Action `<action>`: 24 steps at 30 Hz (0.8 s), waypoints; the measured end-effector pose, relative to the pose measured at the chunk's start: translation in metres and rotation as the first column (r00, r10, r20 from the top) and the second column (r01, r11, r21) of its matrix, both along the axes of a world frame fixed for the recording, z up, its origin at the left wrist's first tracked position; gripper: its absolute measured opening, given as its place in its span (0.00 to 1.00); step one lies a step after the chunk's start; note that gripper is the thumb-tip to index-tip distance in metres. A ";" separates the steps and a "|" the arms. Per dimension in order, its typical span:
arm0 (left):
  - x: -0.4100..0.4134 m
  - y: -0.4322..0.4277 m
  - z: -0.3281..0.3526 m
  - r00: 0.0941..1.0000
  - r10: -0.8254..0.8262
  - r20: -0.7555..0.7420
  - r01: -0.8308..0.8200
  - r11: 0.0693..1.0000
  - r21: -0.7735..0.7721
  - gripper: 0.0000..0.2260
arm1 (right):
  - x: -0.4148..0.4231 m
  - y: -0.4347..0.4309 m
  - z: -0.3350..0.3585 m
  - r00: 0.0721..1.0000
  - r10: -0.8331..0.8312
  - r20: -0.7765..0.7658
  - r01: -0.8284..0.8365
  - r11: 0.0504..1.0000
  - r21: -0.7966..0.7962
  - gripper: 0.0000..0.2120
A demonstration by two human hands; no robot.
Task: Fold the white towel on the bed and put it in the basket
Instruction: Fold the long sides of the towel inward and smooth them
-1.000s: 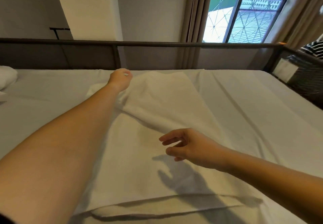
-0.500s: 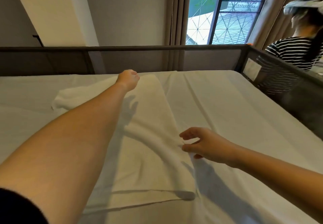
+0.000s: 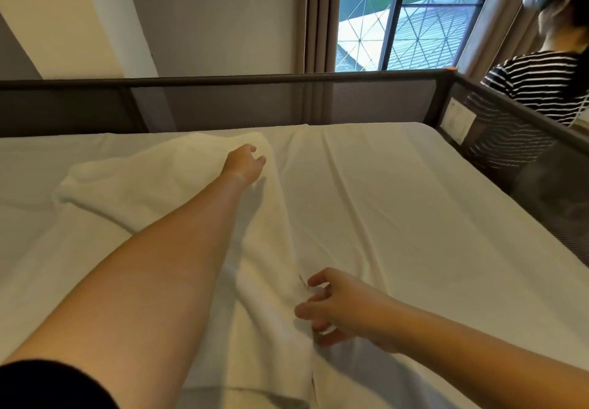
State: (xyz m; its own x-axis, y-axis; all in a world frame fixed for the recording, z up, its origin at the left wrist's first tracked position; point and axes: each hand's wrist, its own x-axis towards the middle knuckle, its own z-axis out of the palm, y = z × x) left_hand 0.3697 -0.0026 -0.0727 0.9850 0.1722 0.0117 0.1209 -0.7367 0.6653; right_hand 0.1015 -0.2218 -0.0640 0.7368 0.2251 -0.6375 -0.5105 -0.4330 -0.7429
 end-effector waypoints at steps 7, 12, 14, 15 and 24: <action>0.047 -0.041 -0.031 1.000 -0.015 0.000 0.015 0.998 0.058 0.26 | 0.003 0.007 -0.013 0.995 -0.074 -0.075 0.078 0.995 0.060 0.25; 0.065 -0.064 -0.051 0.999 0.030 -0.033 -0.020 0.964 0.264 0.24 | 0.010 0.003 -0.012 0.989 -0.062 -0.134 0.069 0.996 0.051 0.24; 0.072 -0.065 -0.056 0.996 0.084 0.002 -0.080 0.935 0.345 0.20 | 0.013 0.003 -0.012 0.989 -0.044 -0.139 0.053 0.997 0.061 0.21; 0.076 -0.063 -0.057 0.994 0.110 0.021 -0.110 0.921 0.374 0.19 | 0.013 0.003 -0.013 0.990 -0.030 -0.141 0.039 0.997 0.062 0.20; 0.091 -0.043 -0.052 0.979 0.166 0.120 -0.200 0.902 0.384 0.12 | 0.009 -0.004 -0.020 0.984 0.041 -0.174 -0.029 0.997 0.071 0.10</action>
State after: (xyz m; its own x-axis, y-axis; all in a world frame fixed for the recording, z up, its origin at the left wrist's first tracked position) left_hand 0.4603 -0.0452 -0.1249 0.9291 0.3139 0.1954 0.2358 -0.9100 0.3409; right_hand 0.1108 -0.2259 -0.0838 0.6059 0.2965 -0.7382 -0.6207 -0.4043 -0.6718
